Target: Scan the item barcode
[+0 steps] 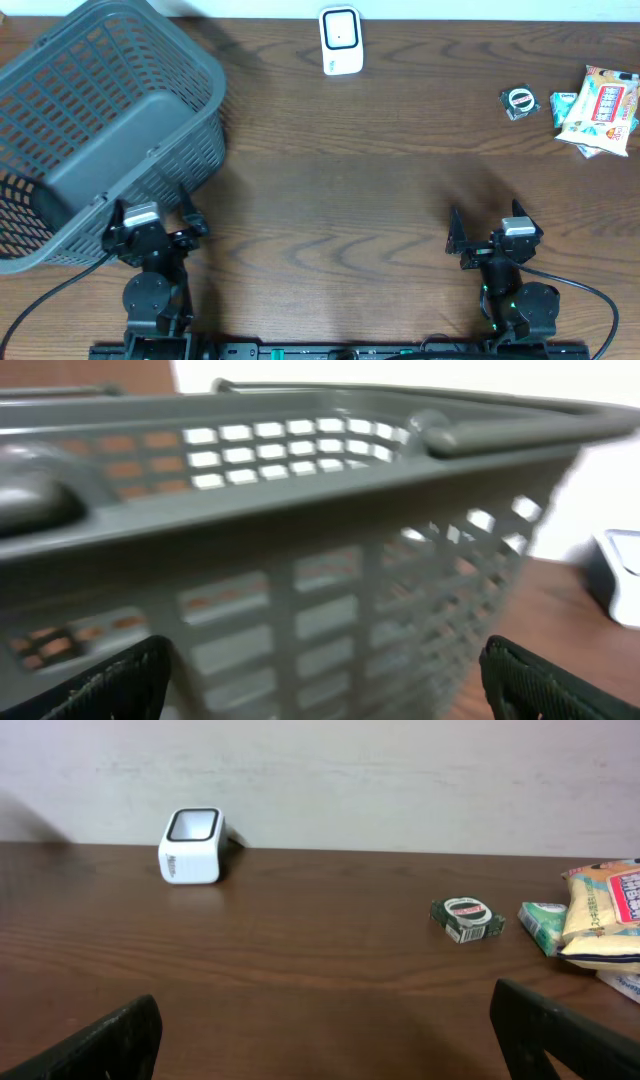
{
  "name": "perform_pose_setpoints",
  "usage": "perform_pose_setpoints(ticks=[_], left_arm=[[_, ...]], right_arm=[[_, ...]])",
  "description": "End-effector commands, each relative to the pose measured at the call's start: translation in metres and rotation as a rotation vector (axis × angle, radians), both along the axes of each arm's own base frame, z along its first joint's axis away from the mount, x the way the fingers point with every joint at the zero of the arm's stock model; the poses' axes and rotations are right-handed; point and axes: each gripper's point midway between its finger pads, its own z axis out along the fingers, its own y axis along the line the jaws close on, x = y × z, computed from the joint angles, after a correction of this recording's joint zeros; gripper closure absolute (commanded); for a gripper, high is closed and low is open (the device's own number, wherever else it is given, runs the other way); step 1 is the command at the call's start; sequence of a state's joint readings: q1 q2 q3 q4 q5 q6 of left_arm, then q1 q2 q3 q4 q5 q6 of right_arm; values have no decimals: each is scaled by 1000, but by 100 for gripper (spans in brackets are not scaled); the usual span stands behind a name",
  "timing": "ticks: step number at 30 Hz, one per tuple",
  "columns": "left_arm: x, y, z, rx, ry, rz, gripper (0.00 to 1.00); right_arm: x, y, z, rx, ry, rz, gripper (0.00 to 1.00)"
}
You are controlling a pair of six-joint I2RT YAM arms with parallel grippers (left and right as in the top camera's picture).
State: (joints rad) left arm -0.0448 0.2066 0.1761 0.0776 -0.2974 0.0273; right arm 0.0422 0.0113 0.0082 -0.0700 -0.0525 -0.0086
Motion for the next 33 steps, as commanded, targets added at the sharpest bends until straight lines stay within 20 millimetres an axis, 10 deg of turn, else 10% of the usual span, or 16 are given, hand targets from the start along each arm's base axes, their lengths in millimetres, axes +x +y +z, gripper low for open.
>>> perform_pose_setpoints(ticks=[1, 12, 33], left_arm=[[-9, 25, 12, 13, -46, 125, 2], [-3, -12, 22, 18, -115, -119, 2], [0, -44, -43, -10, -14, -257, 2]], right_arm=[[0, -2, -1, -8, 0, -8, 1], [0, -2, -1, -8, 0, -8, 1], [0, -2, -1, -8, 0, -8, 1]])
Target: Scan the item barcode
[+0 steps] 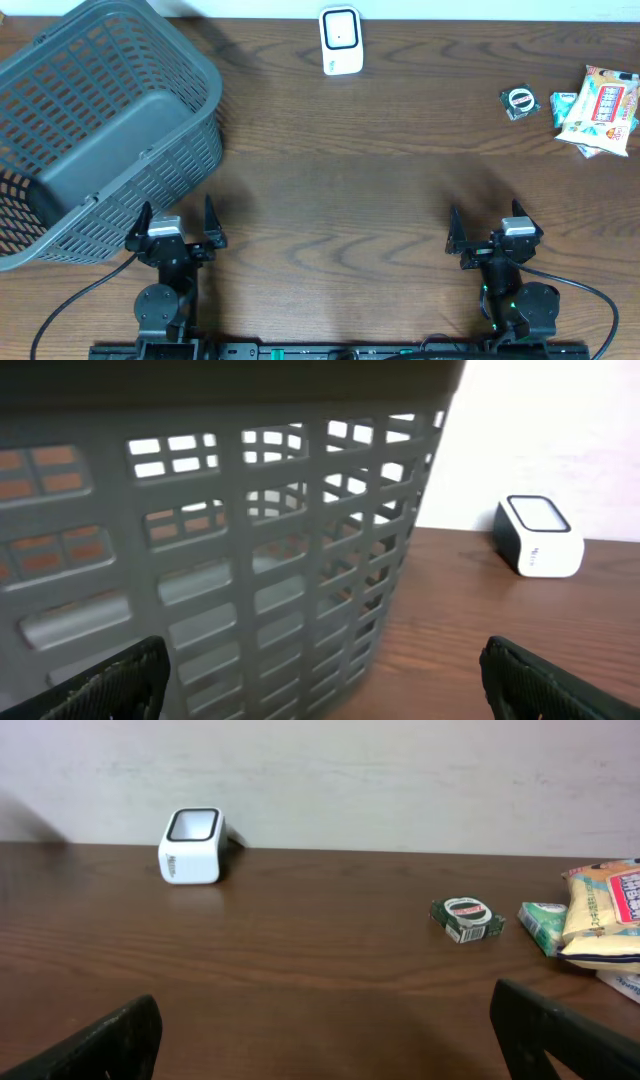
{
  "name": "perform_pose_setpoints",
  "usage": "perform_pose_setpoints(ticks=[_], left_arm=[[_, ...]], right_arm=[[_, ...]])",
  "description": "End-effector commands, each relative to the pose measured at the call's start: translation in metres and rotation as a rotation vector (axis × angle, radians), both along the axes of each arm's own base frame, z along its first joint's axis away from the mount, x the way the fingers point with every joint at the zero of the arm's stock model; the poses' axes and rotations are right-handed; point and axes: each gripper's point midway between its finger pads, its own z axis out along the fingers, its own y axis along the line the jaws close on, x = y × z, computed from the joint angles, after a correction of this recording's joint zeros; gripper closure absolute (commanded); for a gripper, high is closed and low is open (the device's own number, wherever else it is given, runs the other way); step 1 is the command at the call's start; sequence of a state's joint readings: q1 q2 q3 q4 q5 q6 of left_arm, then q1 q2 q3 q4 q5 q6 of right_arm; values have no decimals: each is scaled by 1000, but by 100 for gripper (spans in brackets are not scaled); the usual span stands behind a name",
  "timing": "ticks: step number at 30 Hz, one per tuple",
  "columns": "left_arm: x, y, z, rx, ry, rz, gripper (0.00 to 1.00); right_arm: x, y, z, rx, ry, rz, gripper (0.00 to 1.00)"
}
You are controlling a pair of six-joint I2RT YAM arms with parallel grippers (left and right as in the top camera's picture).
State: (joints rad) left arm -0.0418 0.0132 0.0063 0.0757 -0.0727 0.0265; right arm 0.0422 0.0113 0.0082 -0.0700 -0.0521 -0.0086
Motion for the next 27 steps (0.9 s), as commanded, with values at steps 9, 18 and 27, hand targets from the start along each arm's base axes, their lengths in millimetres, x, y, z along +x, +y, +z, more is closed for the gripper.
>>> perform_pose_setpoints(ticks=[9, 18, 27], left_arm=[[-3, -18, -35, -11, 138, -92, 2], [-3, -16, -35, -9, 138, -80, 2], [-3, -14, -35, -9, 139, -69, 2]], right_arm=[[0, -2, -1, -8, 0, -8, 1], [0, -2, -1, -8, 0, -8, 1], [0, -2, -1, -8, 0, -8, 1]])
